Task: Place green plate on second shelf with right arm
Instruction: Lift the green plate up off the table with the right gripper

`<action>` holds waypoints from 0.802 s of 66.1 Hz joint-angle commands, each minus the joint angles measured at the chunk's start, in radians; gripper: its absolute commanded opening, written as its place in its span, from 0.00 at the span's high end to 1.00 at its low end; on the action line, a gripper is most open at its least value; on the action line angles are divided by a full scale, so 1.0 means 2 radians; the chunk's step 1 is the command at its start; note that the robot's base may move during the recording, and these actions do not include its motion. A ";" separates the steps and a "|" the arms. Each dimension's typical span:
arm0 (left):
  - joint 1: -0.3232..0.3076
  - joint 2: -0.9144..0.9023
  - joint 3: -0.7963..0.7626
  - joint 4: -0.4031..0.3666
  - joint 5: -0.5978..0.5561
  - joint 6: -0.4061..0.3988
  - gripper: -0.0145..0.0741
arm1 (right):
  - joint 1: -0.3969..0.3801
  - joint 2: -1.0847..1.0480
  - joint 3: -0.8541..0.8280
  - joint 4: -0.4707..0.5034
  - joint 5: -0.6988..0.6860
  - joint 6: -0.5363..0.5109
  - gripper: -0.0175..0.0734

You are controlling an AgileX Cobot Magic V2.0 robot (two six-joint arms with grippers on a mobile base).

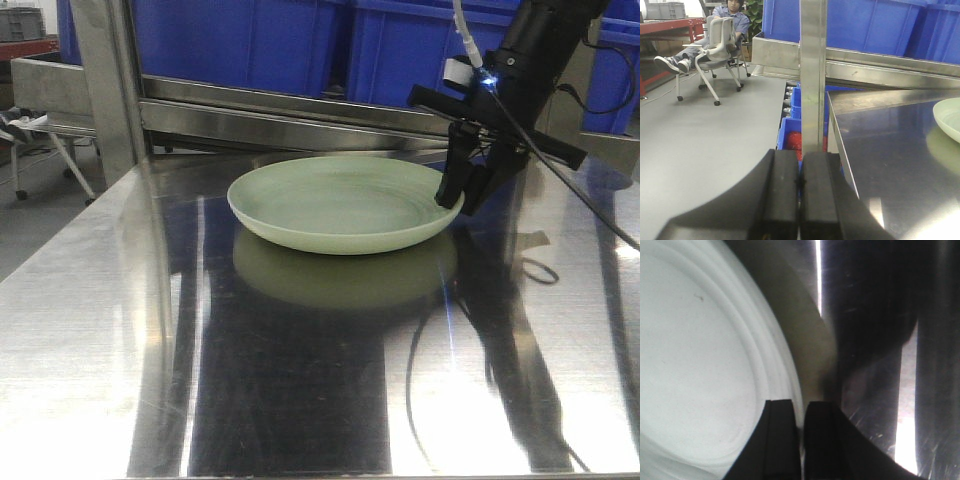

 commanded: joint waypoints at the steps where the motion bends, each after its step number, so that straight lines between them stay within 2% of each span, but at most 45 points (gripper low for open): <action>1: -0.001 -0.009 0.020 -0.001 -0.043 -0.002 0.69 | -0.004 -0.032 -0.017 0.013 0.010 0.002 0.70; 7: -0.001 -0.009 0.020 -0.001 -0.043 -0.002 0.69 | -0.005 -0.032 -0.025 0.012 0.014 0.002 0.79; 18: -0.001 -0.009 0.020 -0.001 -0.043 -0.002 0.69 | -0.007 -0.056 -0.052 0.006 0.037 -0.008 0.78; 31: -0.001 -0.009 0.020 -0.001 -0.043 -0.002 0.69 | -0.002 -0.158 -0.053 -0.085 0.017 -0.008 0.78; 36: -0.001 -0.009 0.020 -0.001 -0.043 -0.002 0.69 | -0.001 -0.198 -0.053 -0.106 0.008 -0.008 0.78; 53: -0.001 -0.009 0.020 -0.001 -0.043 -0.002 0.69 | -0.001 -0.335 -0.053 -0.123 -0.018 -0.008 0.78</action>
